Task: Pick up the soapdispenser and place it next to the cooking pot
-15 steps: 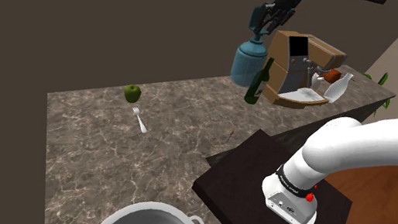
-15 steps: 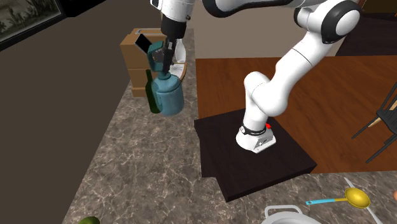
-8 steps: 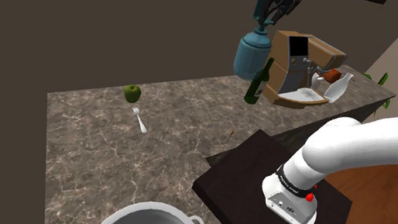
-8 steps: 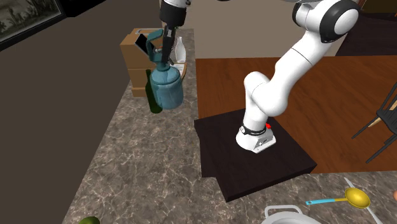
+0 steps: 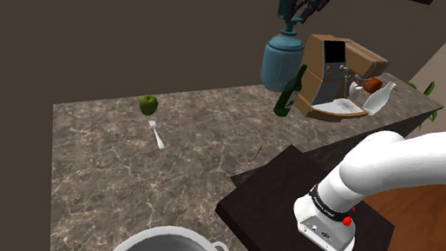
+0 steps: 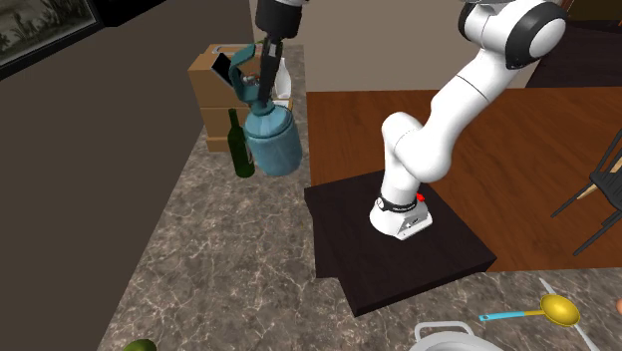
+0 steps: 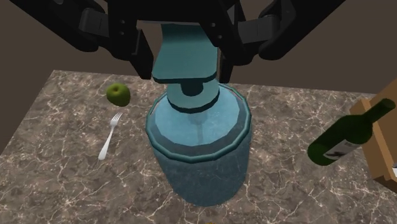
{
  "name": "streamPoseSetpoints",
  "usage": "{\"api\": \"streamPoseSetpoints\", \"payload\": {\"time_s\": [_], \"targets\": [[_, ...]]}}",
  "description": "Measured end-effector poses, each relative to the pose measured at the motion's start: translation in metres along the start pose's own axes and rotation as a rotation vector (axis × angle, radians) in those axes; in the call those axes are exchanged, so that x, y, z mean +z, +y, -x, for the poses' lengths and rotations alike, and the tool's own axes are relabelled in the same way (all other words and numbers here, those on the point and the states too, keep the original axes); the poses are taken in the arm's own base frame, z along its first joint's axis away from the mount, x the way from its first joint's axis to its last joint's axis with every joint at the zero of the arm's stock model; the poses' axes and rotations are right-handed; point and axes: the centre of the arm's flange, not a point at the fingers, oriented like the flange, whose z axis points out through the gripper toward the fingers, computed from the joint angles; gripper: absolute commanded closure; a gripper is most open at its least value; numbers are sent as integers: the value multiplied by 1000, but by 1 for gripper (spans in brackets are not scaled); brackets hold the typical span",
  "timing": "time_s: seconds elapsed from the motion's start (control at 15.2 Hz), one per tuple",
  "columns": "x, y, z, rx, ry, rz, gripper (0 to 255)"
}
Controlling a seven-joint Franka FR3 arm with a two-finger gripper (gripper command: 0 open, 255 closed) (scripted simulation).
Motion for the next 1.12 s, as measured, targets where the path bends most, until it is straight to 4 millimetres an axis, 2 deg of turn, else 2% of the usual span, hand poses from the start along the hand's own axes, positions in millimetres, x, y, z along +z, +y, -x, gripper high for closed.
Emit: {"api": "streamPoseSetpoints", "payload": {"time_s": [0.73, 1.12], "targets": [[-17, -138, 50, -1, 0, 0, 255], [-26, -208, 80, 0, 1, 1, 255]]}}
